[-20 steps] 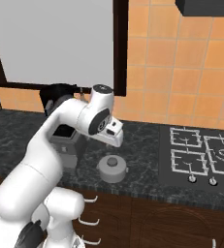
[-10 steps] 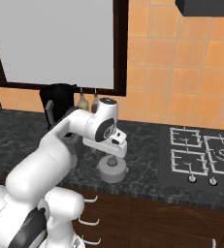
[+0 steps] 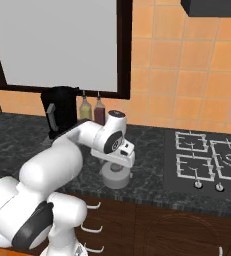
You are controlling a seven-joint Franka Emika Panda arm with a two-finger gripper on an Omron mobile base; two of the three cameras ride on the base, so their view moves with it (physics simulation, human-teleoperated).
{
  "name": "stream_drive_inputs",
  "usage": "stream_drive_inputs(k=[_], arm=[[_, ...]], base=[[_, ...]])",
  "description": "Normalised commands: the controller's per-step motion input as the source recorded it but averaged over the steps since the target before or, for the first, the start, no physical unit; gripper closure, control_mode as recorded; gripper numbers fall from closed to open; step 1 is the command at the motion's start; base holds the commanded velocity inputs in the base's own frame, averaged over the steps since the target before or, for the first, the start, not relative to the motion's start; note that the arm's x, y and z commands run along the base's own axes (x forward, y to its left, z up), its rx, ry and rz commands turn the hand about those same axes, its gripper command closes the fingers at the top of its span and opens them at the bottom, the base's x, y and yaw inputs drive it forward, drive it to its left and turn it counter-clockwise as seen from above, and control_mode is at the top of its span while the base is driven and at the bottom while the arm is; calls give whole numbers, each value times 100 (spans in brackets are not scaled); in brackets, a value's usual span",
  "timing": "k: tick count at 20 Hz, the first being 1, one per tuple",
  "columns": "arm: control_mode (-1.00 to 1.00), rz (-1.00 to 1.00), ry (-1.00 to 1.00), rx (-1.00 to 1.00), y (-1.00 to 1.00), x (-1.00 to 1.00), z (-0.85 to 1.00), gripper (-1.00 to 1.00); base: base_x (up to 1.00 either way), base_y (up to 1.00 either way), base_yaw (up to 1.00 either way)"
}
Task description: Close the lid blender by securely placing the lid on top.
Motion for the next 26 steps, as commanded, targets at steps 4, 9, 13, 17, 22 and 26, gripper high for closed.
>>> stream_drive_inputs(k=[4,9,13,17,22,26], arm=[[-100,4,0,0,0,23,-32,-100],[-100,3,0,-2,0,9,-15,-100],[-100,3,0,0,0,8,-14,-100],[-100,2,0,0,0,6,-18,-100],[-100,1,0,0,0,7,-1,-100],[-100,0,0,0,0,11,-6,-100]], base=[[0,0,0],[0,0,0],[0,0,0],[0,0,0],[0,0,0],[0,0,0]])
